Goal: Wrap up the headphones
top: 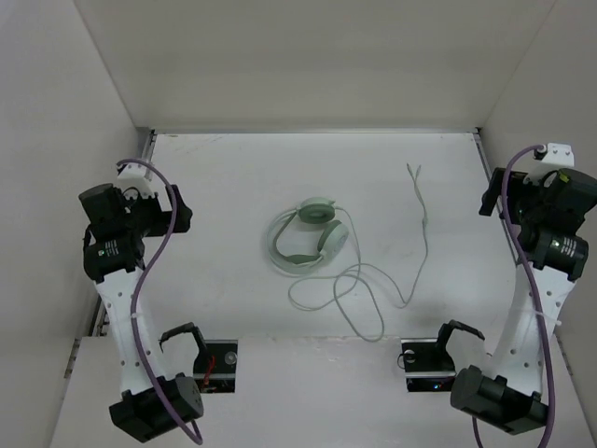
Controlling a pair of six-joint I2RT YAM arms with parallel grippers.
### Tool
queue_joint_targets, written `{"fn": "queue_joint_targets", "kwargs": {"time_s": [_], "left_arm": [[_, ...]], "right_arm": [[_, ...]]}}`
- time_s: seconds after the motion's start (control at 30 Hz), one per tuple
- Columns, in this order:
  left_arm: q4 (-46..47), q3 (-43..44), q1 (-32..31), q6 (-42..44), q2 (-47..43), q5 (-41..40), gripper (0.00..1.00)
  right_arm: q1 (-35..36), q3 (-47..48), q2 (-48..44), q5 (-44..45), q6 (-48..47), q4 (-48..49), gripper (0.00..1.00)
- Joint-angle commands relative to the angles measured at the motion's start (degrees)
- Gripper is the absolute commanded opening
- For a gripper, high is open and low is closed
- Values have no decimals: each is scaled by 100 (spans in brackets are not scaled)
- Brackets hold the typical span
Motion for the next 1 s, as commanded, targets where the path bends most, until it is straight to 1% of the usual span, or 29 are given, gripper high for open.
{"fn": "queue_joint_targets", "kwargs": {"time_s": [0.0,0.13,0.23,0.3,0.37,0.4,0.47,0.57,0.63,0.67,0.7,0.73,0.77,0.83,0.9,0.97], "left_arm": [[78,212,-582,-671,47,-245,100],[184,71,-1276,-1041,293,-315,100],[228,97,-1620,-963,548,-499,100],[237,220,-1866,-814,793,-875,100],[219,404,-2191,-612,1083,-1402,100],[184,544,-2393,-524,1302,-1840,100],[201,764,-2727,-418,1654,-2439,100],[237,1150,-3193,-426,2173,-3047,100],[246,1388,-3474,-531,2455,-3084,100],[254,1476,-3597,-627,2560,-3040,98],[254,1564,-3720,-741,2675,-2996,95],[237,1652,-3878,-838,2815,-2874,87],[237,1705,-4002,-857,2929,-2759,84],[228,1811,-4248,-909,3106,-2671,85],[280,1776,-4468,-988,3211,-2697,97],[456,1584,-4626,-1146,3256,-2706,98]], "right_arm": [[117,-57,-265,-207,218,392,100],[81,-408,-301,-400,262,734,100],[134,-663,-336,-444,280,1120,100],[125,-874,-406,-480,315,1445,100],[178,-1068,-424,-532,543,1823,100],[291,-1077,-337,-620,622,1921,100],[493,-1042,-126,-761,772,1957,100],[810,-1086,85,-796,974,2272,100],[951,-1095,252,-858,1167,2413,100],[1047,-1095,340,-849,1203,2458,100],[1135,-1095,419,-832,1212,2484,100],[1249,-1095,498,-823,1212,2554,100],[1355,-1078,551,-779,1177,2598,100],[1557,-1051,622,-770,1159,2651,100],[1724,-1016,683,-761,1150,2625,100],[1874,-998,745,-718,1063,2590,100]]}}
